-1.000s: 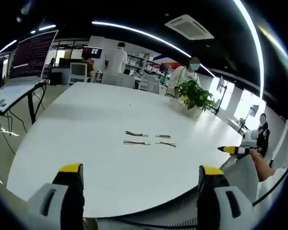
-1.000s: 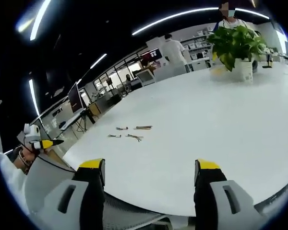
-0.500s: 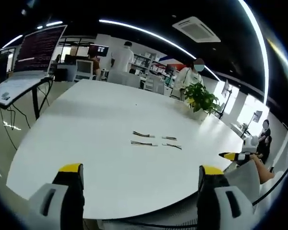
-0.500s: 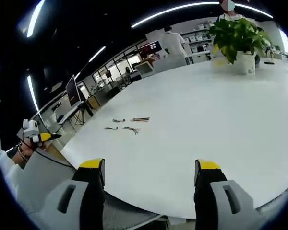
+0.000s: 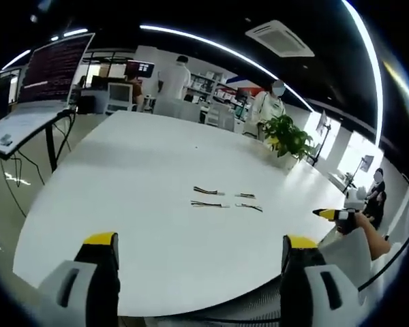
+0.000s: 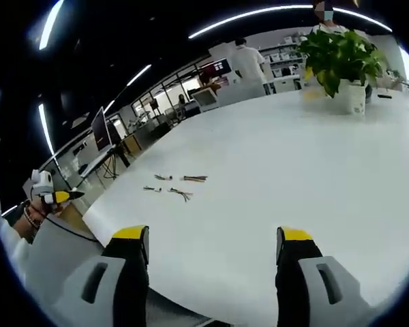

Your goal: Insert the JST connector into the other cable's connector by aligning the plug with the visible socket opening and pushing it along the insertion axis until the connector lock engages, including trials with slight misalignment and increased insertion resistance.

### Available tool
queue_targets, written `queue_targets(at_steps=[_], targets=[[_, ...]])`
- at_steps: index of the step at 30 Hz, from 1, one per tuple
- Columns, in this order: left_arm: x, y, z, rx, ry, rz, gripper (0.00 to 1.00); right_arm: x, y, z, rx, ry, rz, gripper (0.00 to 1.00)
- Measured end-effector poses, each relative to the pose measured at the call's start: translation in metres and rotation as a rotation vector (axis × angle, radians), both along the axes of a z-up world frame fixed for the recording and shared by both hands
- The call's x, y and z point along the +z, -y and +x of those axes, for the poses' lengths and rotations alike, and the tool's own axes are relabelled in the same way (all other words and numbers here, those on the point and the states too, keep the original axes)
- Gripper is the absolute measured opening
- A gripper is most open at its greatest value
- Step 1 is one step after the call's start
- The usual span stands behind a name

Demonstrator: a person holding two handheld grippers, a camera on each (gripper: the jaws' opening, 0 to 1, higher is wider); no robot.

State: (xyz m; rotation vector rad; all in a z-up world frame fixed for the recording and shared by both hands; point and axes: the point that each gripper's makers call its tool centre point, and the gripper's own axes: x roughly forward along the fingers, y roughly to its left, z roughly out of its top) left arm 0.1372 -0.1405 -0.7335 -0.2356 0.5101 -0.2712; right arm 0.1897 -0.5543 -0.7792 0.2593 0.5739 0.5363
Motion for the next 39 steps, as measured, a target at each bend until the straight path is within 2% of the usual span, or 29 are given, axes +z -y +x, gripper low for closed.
queue_targets(at_steps=[4, 10, 13, 16, 18, 19, 23, 25, 26, 29, 32, 35, 38, 39], targets=[[0.008, -0.008, 0.009, 0.006, 0.017, -0.005, 0.99, 0.006, 0.002, 0.009, 0.006, 0.013, 0.006, 0.73], [0.019, -0.018, 0.03, -0.015, 0.053, 0.026, 0.98, 0.018, 0.003, 0.027, 0.018, 0.035, 0.003, 0.71], [0.033, -0.013, 0.044, -0.038, 0.125, -0.024, 0.99, 0.022, -0.005, 0.031, 0.097, 0.052, -0.047, 0.68], [0.04, -0.008, 0.054, -0.07, 0.16, -0.044, 0.99, 0.02, -0.013, 0.035, 0.194, 0.042, -0.141, 0.69], [0.042, 0.0, 0.061, -0.13, 0.183, -0.029, 0.99, 0.021, -0.022, 0.036, 0.257, 0.045, -0.164, 0.71], [0.047, 0.008, 0.064, -0.196, 0.224, -0.012, 0.99, 0.022, -0.024, 0.037, 0.269, 0.046, -0.166, 0.72], [0.056, 0.027, 0.074, -0.321, 0.286, -0.009, 0.99, 0.03, -0.042, 0.044, 0.374, 0.097, -0.178, 0.7], [0.054, 0.027, 0.079, -0.327, 0.266, -0.008, 0.99, 0.035, -0.049, 0.048, 0.412, 0.13, -0.18, 0.67], [0.05, 0.029, 0.082, -0.353, 0.236, 0.002, 0.99, 0.036, -0.05, 0.051, 0.412, 0.129, -0.169, 0.66], [0.05, 0.04, 0.087, -0.453, 0.223, -0.024, 0.98, 0.038, -0.053, 0.062, 0.437, 0.14, -0.157, 0.63], [0.055, 0.043, 0.097, -0.512, 0.268, -0.014, 0.96, 0.041, -0.057, 0.069, 0.459, 0.157, -0.145, 0.64], [0.071, 0.045, 0.11, -0.548, 0.387, -0.035, 0.92, 0.046, -0.065, 0.077, 0.507, 0.194, -0.126, 0.64], [0.073, 0.048, 0.119, -0.572, 0.406, -0.057, 0.9, 0.048, -0.074, 0.081, 0.55, 0.209, -0.116, 0.64], [0.072, 0.05, 0.123, -0.589, 0.42, -0.054, 0.89, 0.05, -0.08, 0.082, 0.579, 0.232, -0.112, 0.64]])
